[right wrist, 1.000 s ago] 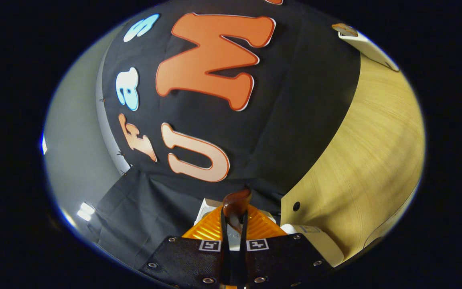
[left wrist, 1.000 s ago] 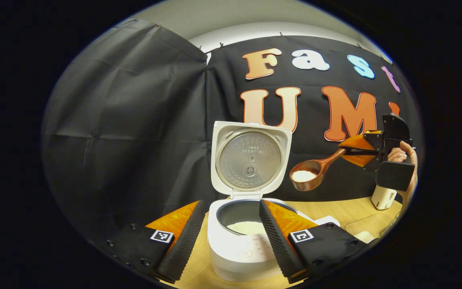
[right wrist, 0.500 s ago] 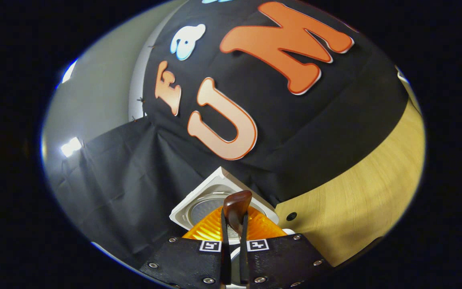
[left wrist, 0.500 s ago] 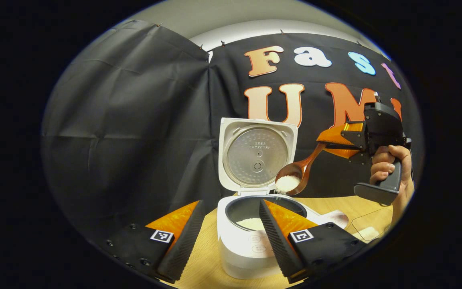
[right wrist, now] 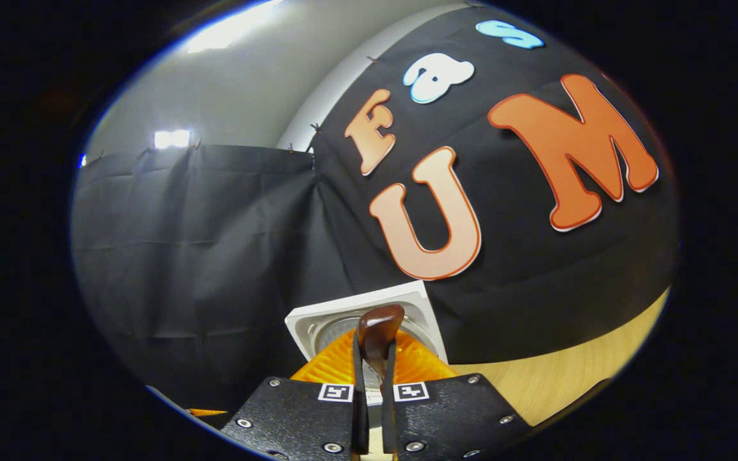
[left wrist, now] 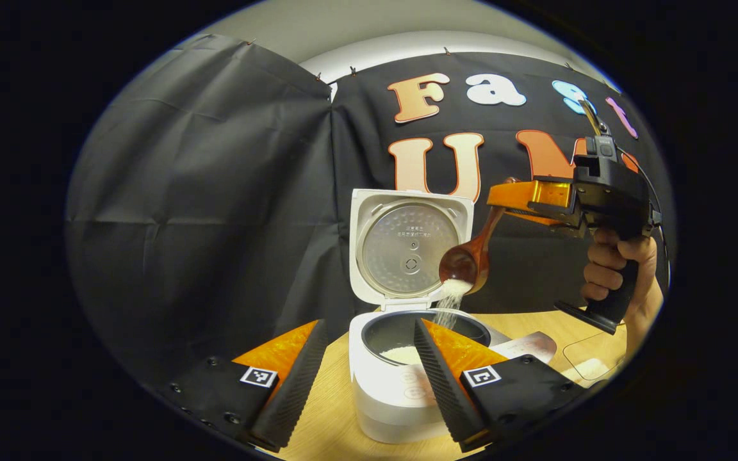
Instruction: Close the left gripper, press the button to open the rice cooker; take a wooden spoon from the chopstick holder with the right hand, scoop a spoonful of rice and pour it into the rice cooker, then put the wooden spoon back into the chopstick holder.
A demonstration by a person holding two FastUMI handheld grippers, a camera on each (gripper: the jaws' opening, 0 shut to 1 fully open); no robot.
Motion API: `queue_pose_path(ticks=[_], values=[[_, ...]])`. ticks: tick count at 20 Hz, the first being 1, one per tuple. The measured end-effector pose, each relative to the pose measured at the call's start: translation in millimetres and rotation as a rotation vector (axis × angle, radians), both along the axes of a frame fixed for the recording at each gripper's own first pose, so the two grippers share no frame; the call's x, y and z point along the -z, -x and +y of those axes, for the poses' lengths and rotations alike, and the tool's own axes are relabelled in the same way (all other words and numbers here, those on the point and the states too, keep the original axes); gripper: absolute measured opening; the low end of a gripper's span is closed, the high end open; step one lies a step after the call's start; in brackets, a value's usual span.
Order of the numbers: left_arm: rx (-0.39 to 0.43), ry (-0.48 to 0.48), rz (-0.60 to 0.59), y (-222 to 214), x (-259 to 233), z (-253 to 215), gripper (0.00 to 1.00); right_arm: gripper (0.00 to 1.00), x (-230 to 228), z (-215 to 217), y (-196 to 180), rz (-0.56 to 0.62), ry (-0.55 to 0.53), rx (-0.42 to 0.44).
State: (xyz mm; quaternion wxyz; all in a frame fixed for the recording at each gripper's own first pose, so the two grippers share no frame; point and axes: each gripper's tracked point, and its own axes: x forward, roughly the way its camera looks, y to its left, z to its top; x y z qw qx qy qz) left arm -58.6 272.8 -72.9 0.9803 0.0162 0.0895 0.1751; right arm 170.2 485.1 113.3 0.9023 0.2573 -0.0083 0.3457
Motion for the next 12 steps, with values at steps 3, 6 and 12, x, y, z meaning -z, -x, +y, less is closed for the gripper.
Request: queue_pose_path(ticks=[3, 6, 12], values=[[0.005, -0.022, 0.007, -1.7, -1.8, -0.9, 0.89, 0.08, -15.6, -0.4, 15.4, -0.115, 0.054, -0.01], [0.001, -0.028, 0.003, 0.5, -5.5, 0.5, 0.89, 0.08, -31.3, 6.6, 35.4, -0.26, 0.115, -0.044], [-0.006, -0.04, 0.019, 1.9, -2.5, -0.3, 0.89, 0.08, -40.0, 13.9, 66.2, -0.45, 0.221, -0.087]])
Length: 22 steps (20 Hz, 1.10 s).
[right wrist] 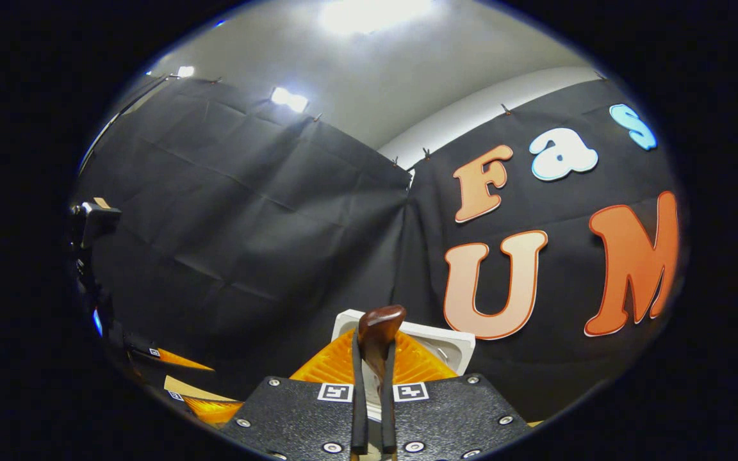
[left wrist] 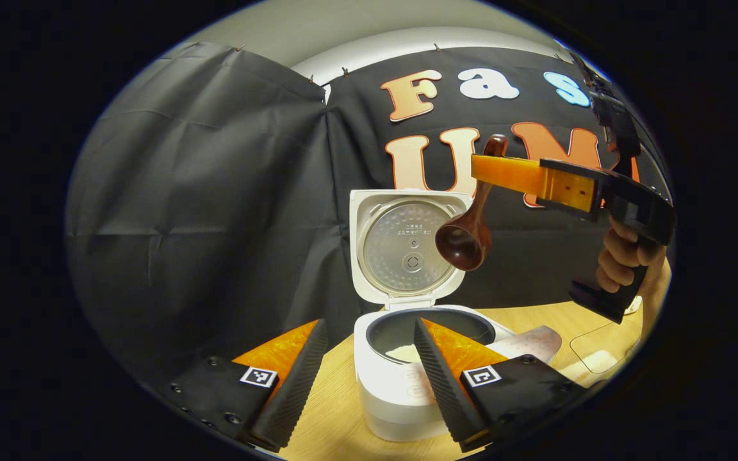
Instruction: Close the left gripper, press the button to open the rice cooker; take a wooden spoon from the chopstick holder with the right hand, scoop a spoonful of rice and pour it into the rice cooker, then put the wooden spoon back into the chopstick holder.
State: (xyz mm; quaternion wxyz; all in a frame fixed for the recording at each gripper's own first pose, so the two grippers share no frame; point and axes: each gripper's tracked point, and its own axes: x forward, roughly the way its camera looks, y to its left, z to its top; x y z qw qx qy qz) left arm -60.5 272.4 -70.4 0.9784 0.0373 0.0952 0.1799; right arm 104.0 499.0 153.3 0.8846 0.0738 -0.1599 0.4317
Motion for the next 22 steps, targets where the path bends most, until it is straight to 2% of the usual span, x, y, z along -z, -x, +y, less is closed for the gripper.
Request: queue_pose_path(ticks=[4, 9, 17, 22], values=[[0.01, -0.001, -0.006, -4.3, -5.2, -8.4, 0.89, 0.08, -5.2, -20.7, -2.0, 0.048, -0.014, 0.032], [0.043, 0.003, -0.031, -12.4, -12.0, -28.0, 0.9, 0.08, -11.9, -85.6, 0.4, 0.107, -0.031, 0.116], [0.132, -0.017, -0.034, -32.8, -12.1, -78.3, 0.89, 0.08, -6.7, -206.5, 2.8, 0.157, 0.028, 0.35], [0.169, -0.028, -0.03, -40.3, -11.9, -100.0, 0.89, 0.09, 7.0, -270.4, 13.2, 0.207, 0.038, 0.442]])
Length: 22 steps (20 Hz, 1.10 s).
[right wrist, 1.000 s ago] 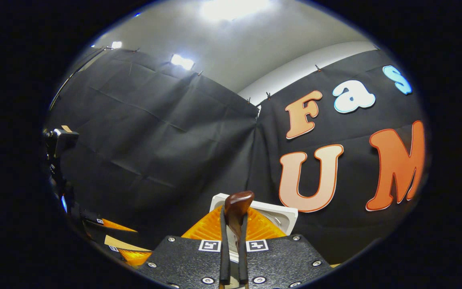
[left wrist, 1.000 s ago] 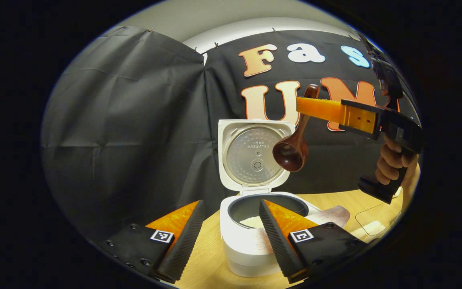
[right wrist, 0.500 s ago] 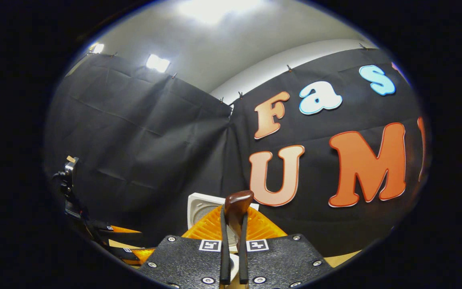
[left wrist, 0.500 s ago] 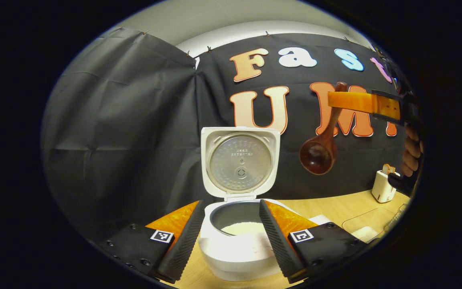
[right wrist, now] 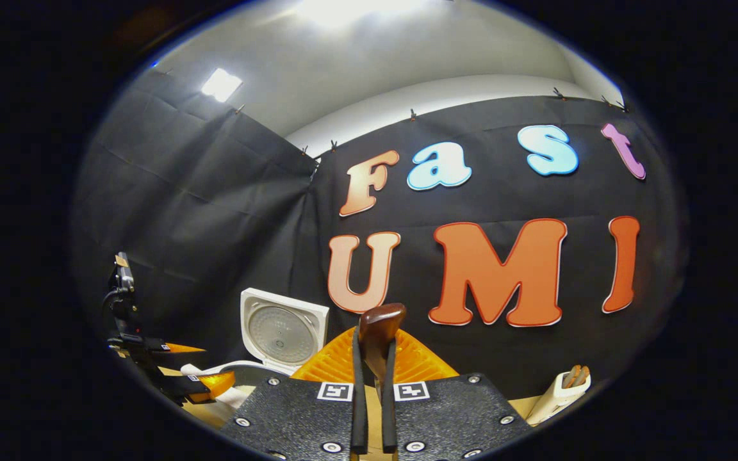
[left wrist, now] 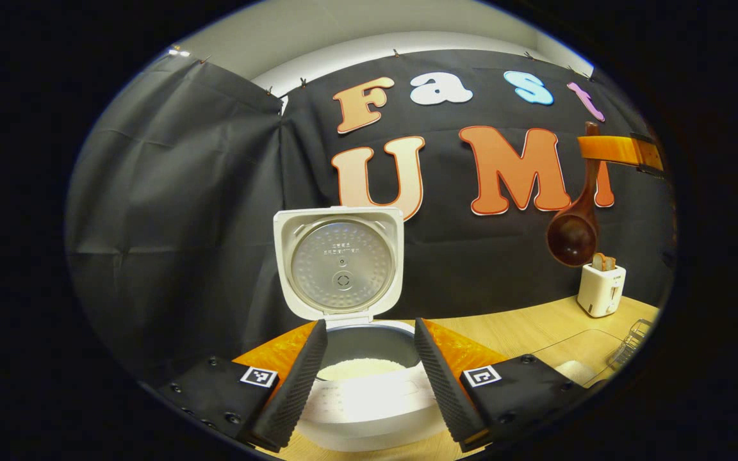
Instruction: Close the left gripper, press the button to open the rice cooker; take a wooden spoon from the chopstick holder with the right hand, scoop a spoonful of rice and pour it into the rice cooker, then put the wooden spoon back into the chopstick holder.
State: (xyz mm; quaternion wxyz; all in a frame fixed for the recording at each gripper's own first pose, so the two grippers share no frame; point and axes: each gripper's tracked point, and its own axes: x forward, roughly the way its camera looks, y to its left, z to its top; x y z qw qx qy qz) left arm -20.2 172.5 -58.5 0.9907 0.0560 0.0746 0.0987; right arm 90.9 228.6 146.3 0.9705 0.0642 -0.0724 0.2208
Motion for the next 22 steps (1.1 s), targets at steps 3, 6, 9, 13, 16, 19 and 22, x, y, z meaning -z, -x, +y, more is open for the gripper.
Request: queue_pose_path(ticks=[3, 6, 9, 13, 16, 19, 22], values=[[0.01, 0.01, 0.006, -3.1, 2.1, -7.8, 0.89, 0.09, 14.3, -42.8, 6.1, 0.05, -0.015, 0.066], [0.016, 0.03, 0.006, -7.4, 5.2, -15.9, 0.89, 0.08, 33.9, -79.5, 12.6, 0.101, -0.025, 0.12], [0.025, 0.046, 0.008, -9.8, 7.9, -25.3, 0.89, 0.08, 52.4, -124.0, 17.8, 0.152, -0.022, 0.202], [0.041, 0.067, 0.002, -14.1, 7.1, -33.9, 0.9, 0.09, 75.4, -167.5, 33.9, 0.216, -0.029, 0.288], [0.031, 0.075, -0.005, -16.0, 6.4, -32.7, 0.89, 0.13, 99.5, -188.9, 48.0, 0.285, -0.051, 0.323], [0.011, 0.084, 0.0, -19.0, 9.4, -28.9, 0.89, 0.09, 124.7, -207.2, 59.9, 0.358, -0.085, 0.353], [-0.006, 0.098, 0.0, -21.5, 11.1, -27.1, 0.9, 0.09, 150.6, -212.5, 67.4, 0.423, -0.098, 0.371]])
